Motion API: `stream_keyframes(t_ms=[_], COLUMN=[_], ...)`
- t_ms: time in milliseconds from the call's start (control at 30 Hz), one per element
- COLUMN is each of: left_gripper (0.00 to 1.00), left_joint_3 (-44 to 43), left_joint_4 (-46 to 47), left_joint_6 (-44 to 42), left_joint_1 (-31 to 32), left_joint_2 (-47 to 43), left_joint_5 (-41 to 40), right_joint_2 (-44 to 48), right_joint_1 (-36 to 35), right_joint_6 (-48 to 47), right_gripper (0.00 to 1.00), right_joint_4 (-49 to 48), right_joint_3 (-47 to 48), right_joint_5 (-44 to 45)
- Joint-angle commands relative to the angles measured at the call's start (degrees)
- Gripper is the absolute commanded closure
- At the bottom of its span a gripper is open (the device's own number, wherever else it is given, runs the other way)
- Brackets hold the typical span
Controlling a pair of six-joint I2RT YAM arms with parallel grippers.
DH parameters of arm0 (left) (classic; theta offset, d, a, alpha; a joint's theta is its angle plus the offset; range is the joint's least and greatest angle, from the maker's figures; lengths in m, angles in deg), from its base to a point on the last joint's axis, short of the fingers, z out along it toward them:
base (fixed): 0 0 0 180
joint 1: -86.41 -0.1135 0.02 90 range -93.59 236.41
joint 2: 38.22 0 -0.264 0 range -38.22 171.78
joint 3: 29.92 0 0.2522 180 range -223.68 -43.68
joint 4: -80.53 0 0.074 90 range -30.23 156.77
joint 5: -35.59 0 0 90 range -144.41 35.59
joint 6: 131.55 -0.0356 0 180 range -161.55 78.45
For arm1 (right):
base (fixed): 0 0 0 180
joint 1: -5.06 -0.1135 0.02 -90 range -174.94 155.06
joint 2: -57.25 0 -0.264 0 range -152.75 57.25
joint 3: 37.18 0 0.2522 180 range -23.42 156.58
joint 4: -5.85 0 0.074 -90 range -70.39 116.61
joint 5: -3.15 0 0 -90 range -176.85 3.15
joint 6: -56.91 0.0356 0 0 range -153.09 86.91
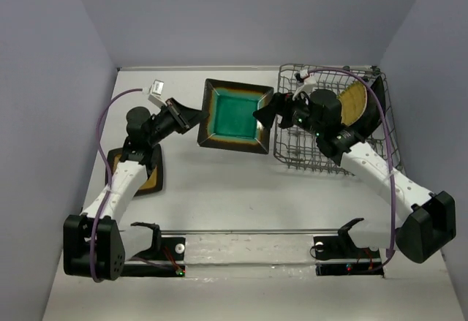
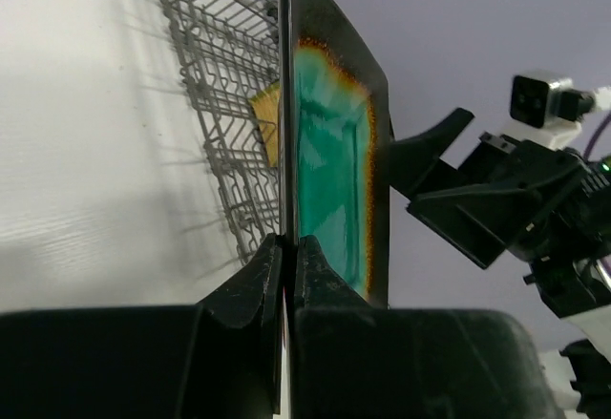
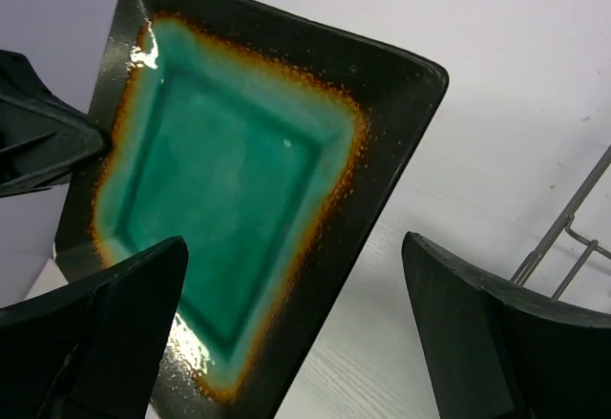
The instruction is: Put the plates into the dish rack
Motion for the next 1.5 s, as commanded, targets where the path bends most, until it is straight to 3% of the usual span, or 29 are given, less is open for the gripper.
stream_keyframes(t_ms=[0,133,267,333,367,467,533,600,633,700,733,833,900,933,1133,1300,1467], left_gripper=[0.94,0.94,0.94,0.94,0.94,0.94,0.94,0.94,0.94,0.83,0.64,0.30,0.19,0.03,0.01,0.01,0.01], left_joint_3=[-1.89,-1.10,-1.45,-1.63,-1.63,-1.63,-1.54,-1.37,-0.93,-0.58,-0.49,-1.53,-2.50,-3.12,-6.99,-9.36,-7.17], left_joint_4=[12.85,15.22,16.80,17.16,17.34,17.34,17.34,17.25,17.08,16.46,15.68,11.65,8.04,5.76,-8.92,-21.85,-27.66], left_joint_6=[4.03,5.08,5.17,4.64,4.38,3.94,3.76,3.76,3.76,3.41,2.98,-0.18,-4.40,-6.06,-15.04,-25.40,-32.34], left_joint_1=[1.96,2.93,3.45,4.16,4.85,5.56,5.83,6.00,6.09,6.09,6.09,6.09,6.09,6.09,6.09,6.09,6.09], left_joint_2=[-6.12,-7.00,-7.36,-7.27,-7.27,-6.92,-6.57,-5.78,-5.34,-5.16,-5.07,-5.68,-6.47,-6.82,-10.34,-15.08,-21.05], left_joint_5=[3.93,5.95,8.15,8.77,8.68,9.03,9.29,9.73,9.82,9.56,9.65,9.91,8.86,8.07,2.62,-5.37,-9.77], right_joint_2=[0.27,1.84,4.56,5.36,5.89,6.42,6.60,6.86,7.21,7.74,8.43,10.97,12.74,13.62,18.20,17.93,17.41], right_joint_1=[0.75,0.75,0.75,0.75,0.75,1.89,2.42,3.12,3.65,4.26,4.88,6.11,7.43,7.96,11.91,15.69,15.70], right_joint_6=[-1.31,-0.17,0.71,1.06,1.50,2.99,4.39,7.20,8.43,10.63,11.51,14.33,16.44,17.31,22.50,18.58,9.25], right_gripper=[0.00,0.01,0.13,0.25,0.37,0.61,0.71,0.92,0.93,0.93,0.93,0.93,0.93,0.93,0.93,0.93,0.93], right_joint_4=[2.51,-2.75,-7.67,-9.43,-9.70,-11.28,-13.64,-16.11,-17.60,-18.84,-19.54,-20.16,-20.60,-20.60,-20.52,-17.19,-8.05], right_joint_3=[0.05,-4.43,-7.60,-8.74,-8.83,-9.62,-10.67,-11.64,-12.43,-13.05,-13.23,-13.67,-13.58,-13.49,-12.09,-10.25,-5.95], right_joint_5=[-5.94,-11.14,-13.61,-14.84,-14.93,-17.12,-20.46,-23.19,-23.28,-23.54,-23.54,-22.50,-20.13,-19.33,-11.34,-4.93,17.55])
